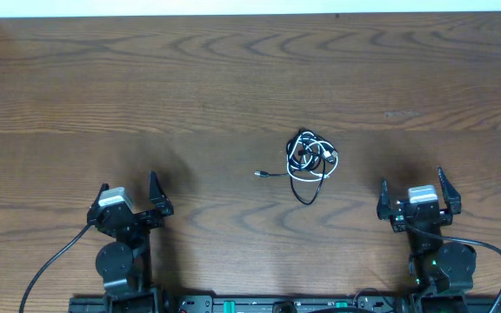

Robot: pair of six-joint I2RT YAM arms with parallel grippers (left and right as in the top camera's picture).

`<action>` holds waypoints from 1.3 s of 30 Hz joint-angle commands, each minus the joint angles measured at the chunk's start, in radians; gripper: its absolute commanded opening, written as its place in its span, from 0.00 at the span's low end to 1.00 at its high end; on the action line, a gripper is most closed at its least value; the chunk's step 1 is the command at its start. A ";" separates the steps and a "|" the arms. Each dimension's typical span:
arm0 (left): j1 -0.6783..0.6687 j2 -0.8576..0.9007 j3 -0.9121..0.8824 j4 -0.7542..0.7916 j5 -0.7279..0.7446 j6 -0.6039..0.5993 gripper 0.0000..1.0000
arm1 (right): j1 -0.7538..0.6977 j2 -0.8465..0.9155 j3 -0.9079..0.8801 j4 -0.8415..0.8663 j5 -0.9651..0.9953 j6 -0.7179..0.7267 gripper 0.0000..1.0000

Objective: Untangle cables

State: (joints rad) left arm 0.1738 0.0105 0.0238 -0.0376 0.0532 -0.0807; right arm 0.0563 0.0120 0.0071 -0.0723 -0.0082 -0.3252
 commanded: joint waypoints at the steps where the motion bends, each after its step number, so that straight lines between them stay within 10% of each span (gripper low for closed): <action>1: 0.000 -0.006 -0.020 -0.030 -0.017 0.008 0.98 | -0.004 -0.003 -0.002 -0.005 -0.002 -0.004 0.99; 39: 0.000 -0.006 -0.020 -0.029 -0.016 -0.008 0.98 | -0.004 -0.003 -0.002 -0.003 -0.002 -0.004 0.99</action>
State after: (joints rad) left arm 0.1738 0.0105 0.0238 -0.0372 0.0532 -0.0818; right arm 0.0563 0.0120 0.0071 -0.0715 -0.0082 -0.3252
